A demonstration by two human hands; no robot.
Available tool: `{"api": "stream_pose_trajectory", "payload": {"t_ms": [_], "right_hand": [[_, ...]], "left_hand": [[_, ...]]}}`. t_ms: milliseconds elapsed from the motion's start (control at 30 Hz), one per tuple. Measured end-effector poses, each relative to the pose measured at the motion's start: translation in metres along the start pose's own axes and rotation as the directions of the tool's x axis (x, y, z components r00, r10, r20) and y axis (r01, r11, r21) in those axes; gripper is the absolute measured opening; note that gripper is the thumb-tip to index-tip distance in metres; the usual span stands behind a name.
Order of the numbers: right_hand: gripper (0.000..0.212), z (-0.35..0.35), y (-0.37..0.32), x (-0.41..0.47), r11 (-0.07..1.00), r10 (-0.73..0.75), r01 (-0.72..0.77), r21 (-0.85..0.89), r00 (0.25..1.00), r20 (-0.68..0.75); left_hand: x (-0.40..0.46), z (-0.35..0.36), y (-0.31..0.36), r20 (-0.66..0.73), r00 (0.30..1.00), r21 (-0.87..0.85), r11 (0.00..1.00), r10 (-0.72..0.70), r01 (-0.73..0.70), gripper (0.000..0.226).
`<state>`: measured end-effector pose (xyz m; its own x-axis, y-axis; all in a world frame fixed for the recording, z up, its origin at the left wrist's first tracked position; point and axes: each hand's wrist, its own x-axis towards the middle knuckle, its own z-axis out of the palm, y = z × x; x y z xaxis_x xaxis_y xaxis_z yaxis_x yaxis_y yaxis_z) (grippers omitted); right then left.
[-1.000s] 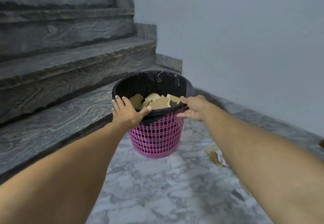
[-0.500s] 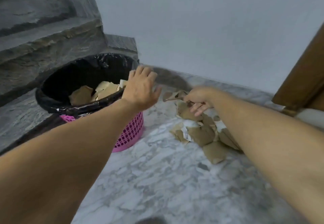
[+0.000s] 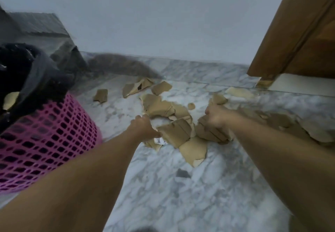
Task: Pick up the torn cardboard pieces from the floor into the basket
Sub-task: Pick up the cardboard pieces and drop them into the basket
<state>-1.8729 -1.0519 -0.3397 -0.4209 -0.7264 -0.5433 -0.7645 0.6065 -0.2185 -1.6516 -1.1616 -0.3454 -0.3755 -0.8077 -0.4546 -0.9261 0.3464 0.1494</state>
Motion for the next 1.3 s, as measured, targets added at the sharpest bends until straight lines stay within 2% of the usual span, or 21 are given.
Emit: {"api": "stream_pose_trajectory", "payload": {"t_ms": [67, 133, 200, 267, 333, 433, 567, 633, 767, 867, 1000, 1100, 1200, 1300], "right_hand": [[0.067, 0.004, 0.015, 0.01, 0.999, 0.043, -0.043, 0.022, 0.999, 0.006], [0.097, 0.009, 0.027, 0.018, 0.998, 0.068, -0.068, 0.0, 0.998, 0.015], [0.118, 0.014, 0.03, 0.027, 0.993, 0.117, -0.116, -0.028, 0.993, 0.021], [0.123, 0.021, 0.029, 0.033, 0.986, 0.162, -0.162, -0.049, 0.987, 0.004], [0.125, 0.028, 0.024, 0.04, 0.981, 0.192, -0.192, 0.004, 0.981, -0.001], [0.143, 0.031, 0.02, 0.046, 0.976, 0.196, -0.198, 0.087, 0.98, 0.031], [0.126, 0.032, 0.023, 0.046, 0.966, 0.164, -0.146, 0.212, 0.984, -0.071], [0.114, 0.029, 0.022, 0.047, 0.938, 0.143, -0.096, 0.333, 0.983, -0.119], [0.07, 0.016, 0.007, 0.049, 0.914, 0.169, -0.134, 0.383, 0.984, -0.059], [0.05, 0.008, -0.012, 0.048, 0.929, 0.159, -0.132, 0.345, 0.986, -0.049], [0.05, 0.0, -0.033, 0.047, 0.951, 0.116, -0.097, 0.293, 0.992, -0.05], [0.056, -0.001, -0.049, 0.043, 0.994, 0.071, -0.074, 0.077, 0.997, 0.038], [0.073, 0.016, -0.066, 0.039, 0.986, 0.035, -0.015, -0.168, 0.993, 0.117], [0.074, 0.04, -0.069, 0.028, 0.958, -0.038, 0.075, -0.276, 0.99, 0.136]], "left_hand": [[0.015, 0.014, 0.008, 0.03, 0.997, -0.068, 0.995, -0.073, 0.075, 0.107], [0.023, 0.024, 0.019, 0.038, 0.989, -0.167, 0.975, -0.14, 0.145, 0.117], [0.031, 0.035, 0.029, 0.042, 0.978, -0.162, 0.964, -0.205, 0.209, 0.124], [0.035, 0.042, 0.037, 0.039, 0.968, -0.114, 0.962, -0.246, 0.249, 0.124], [0.04, 0.044, 0.04, 0.039, 0.965, -0.116, 0.958, -0.259, 0.262, 0.126], [0.052, 0.045, 0.035, 0.05, 0.974, -0.15, 0.963, -0.219, 0.224, 0.12], [0.058, 0.037, 0.02, 0.106, 0.99, -0.423, 0.897, -0.091, 0.128, 0.088], [0.059, 0.024, 0.013, 0.144, 0.989, -0.475, 0.876, -0.011, 0.079, 0.077], [0.069, -0.01, -0.009, 0.175, 0.982, -0.475, 0.879, 0.071, 0.022, 0.04], [0.084, -0.028, -0.029, 0.173, 0.983, -0.389, 0.921, 0.058, 0.014, 0.032], [0.101, -0.043, -0.041, 0.202, 0.978, -0.281, 0.96, 0.05, 0.009, 0.042], [0.11, -0.048, -0.039, 0.222, 0.969, -0.254, 0.966, 0.112, -0.053, 0.033], [0.118, -0.048, -0.03, 0.219, 0.957, -0.179, 0.972, 0.189, -0.151, 0.031], [0.127, -0.044, -0.014, 0.181, 0.947, -0.121, 0.962, 0.264, -0.245, 0.037]]}}
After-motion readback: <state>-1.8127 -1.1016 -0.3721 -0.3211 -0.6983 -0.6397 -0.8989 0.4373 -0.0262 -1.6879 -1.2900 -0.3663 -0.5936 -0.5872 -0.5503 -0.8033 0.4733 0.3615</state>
